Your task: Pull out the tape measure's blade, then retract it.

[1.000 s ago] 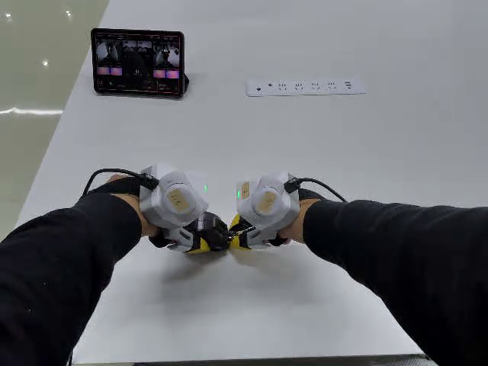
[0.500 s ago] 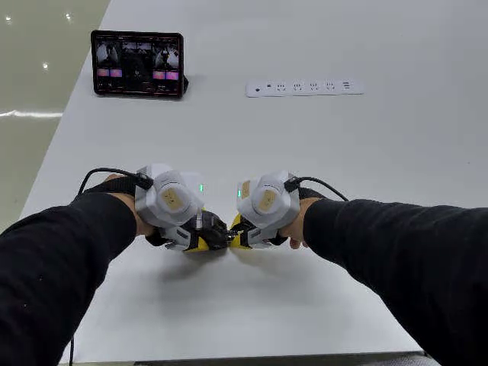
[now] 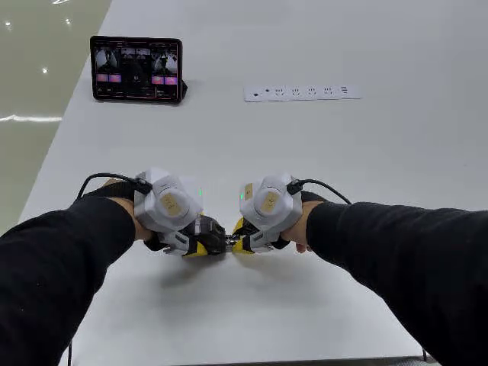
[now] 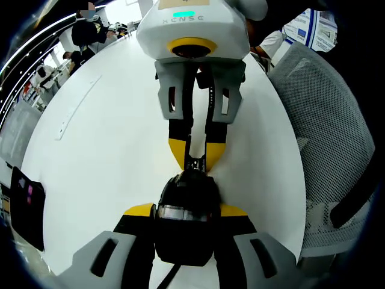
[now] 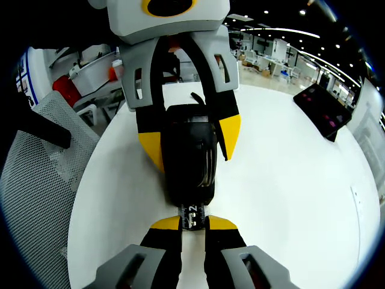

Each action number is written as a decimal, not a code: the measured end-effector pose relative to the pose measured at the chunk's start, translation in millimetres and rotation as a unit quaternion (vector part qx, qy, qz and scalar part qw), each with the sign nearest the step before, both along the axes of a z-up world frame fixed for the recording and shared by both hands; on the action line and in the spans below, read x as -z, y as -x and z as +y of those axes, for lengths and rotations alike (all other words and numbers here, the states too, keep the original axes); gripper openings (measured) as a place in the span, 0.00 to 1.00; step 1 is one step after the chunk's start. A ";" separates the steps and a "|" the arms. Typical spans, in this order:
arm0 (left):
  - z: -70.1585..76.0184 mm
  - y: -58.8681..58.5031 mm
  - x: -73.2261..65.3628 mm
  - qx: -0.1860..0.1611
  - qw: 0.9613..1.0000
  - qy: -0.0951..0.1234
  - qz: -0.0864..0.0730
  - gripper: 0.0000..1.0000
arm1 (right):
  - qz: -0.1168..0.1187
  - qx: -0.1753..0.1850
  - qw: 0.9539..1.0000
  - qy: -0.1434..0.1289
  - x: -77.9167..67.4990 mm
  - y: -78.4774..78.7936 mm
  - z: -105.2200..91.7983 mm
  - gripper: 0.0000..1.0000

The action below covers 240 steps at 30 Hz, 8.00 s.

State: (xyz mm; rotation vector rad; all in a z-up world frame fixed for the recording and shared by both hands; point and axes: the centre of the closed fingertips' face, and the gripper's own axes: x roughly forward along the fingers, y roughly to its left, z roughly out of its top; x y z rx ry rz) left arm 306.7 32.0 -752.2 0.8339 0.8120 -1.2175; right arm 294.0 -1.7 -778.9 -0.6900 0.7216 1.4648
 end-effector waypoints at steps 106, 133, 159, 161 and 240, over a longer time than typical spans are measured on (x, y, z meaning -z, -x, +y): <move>-3.0 -0.6 -0.4 -0.005 1.000 0.003 -0.003 0.33 | 0.009 0.024 0.999 0.023 0.1 -3.4 -60.0 0.10; -3.7 0.4 -0.3 -0.006 1.000 0.003 -0.008 0.33 | 0.012 0.032 0.999 0.029 0.7 -4.2 -73.8 0.10; -3.7 1.9 -2.3 -0.005 1.000 0.004 -0.008 0.33 | 0.015 0.039 0.999 0.029 0.4 -3.2 -82.2 0.10; -3.8 2.4 -2.5 -0.005 1.000 0.003 -0.008 0.33 | 0.015 0.040 0.999 0.029 0.6 -3.2 -83.3 0.10; -1.5 -0.1 -1.0 -0.007 1.000 0.006 -0.011 0.33 | 0.021 0.059 0.997 0.041 -0.4 -5.9 -128.4 0.10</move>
